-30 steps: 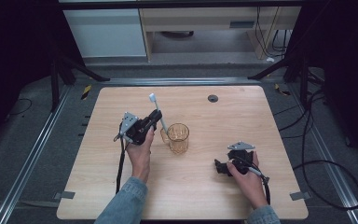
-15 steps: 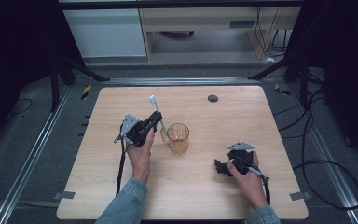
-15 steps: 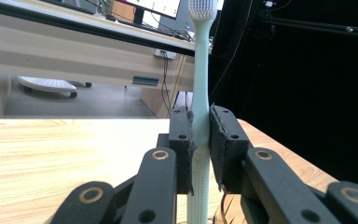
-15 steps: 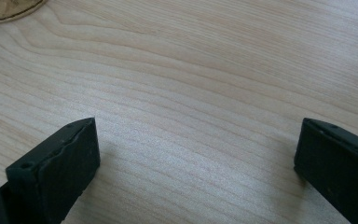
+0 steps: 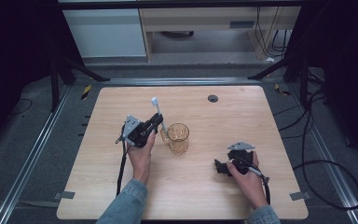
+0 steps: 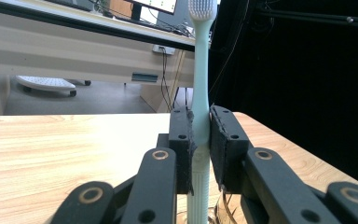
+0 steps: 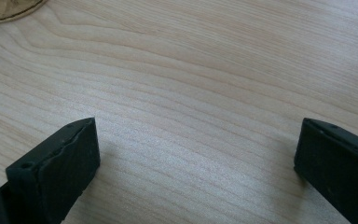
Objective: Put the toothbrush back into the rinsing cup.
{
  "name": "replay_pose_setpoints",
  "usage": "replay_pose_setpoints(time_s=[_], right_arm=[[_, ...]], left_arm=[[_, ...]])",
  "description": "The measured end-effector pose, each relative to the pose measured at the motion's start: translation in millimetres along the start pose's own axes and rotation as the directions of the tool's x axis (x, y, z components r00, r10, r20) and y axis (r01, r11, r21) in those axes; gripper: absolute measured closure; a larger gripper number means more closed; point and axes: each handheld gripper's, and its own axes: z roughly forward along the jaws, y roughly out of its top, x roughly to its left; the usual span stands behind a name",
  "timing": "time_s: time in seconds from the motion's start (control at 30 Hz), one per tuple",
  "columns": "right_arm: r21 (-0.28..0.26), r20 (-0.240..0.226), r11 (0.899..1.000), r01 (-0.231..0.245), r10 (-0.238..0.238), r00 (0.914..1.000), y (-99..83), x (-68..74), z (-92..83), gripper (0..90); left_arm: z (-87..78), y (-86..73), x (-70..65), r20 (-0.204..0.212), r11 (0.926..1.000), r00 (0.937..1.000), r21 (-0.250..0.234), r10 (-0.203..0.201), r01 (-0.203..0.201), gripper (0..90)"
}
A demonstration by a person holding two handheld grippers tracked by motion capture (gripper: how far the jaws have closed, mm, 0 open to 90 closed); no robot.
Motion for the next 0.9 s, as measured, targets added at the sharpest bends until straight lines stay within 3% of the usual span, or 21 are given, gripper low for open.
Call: replay_pose_setpoints(time_s=[0.9], right_arm=[[0.001, 0.0, 1.0, 0.0, 0.0, 1.0, 0.0, 0.1, -0.1, 0.4]], left_arm=[[1.5, -6.8, -0.6, 0.004, 0.9988, 0.9989, 0.012, 0.047, -0.047, 78.6]])
